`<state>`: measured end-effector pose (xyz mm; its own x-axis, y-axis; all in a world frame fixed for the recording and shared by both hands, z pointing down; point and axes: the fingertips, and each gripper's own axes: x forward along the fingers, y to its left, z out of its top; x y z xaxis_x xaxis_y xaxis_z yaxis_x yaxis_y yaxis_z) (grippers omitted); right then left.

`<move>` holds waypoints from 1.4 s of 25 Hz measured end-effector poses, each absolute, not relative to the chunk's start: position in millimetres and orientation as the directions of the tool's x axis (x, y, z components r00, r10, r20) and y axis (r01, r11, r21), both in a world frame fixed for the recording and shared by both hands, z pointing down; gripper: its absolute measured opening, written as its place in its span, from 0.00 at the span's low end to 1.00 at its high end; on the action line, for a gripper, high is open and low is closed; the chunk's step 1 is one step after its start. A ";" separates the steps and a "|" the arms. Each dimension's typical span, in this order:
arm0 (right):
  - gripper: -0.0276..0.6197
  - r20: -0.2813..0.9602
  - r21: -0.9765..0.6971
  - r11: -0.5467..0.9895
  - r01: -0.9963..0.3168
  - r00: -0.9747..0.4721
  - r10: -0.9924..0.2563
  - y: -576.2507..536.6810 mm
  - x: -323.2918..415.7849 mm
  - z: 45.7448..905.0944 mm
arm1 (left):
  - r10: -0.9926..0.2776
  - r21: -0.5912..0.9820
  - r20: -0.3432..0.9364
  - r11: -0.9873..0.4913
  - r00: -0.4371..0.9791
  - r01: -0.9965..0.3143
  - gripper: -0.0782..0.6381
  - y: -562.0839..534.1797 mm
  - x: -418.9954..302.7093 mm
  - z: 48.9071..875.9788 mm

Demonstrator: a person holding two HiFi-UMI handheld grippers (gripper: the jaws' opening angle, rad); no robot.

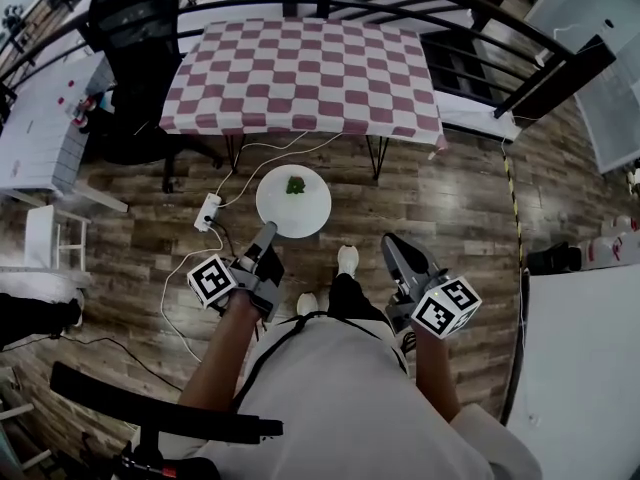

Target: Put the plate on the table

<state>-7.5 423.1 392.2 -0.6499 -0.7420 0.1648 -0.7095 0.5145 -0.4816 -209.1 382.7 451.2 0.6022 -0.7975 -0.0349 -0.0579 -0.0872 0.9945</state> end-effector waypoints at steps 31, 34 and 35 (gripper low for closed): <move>0.05 0.165 -0.512 0.547 -0.662 -0.701 -0.693 228.3 58.5 392.6 | -0.826 0.993 -0.007 -0.072 0.563 -0.093 0.14 199.0 -141.6 440.5; 0.05 0.155 -0.512 0.561 -0.650 -0.712 -0.684 204.0 70.0 387.6 | -0.830 0.993 -0.002 -0.069 0.558 -0.100 0.14 177.0 -128.4 436.9; 0.05 0.154 -0.512 0.566 -0.646 -0.717 -0.680 197.2 73.7 387.0 | -0.831 0.993 -0.004 -0.071 0.556 -0.099 0.14 170.2 -123.6 435.4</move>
<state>73.7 197.2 387.0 -0.7173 -0.6796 0.1536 -0.6460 0.5660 -0.5122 -123.6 170.2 435.4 0.5559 -0.8313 -0.0037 -0.0995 -0.0710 0.9925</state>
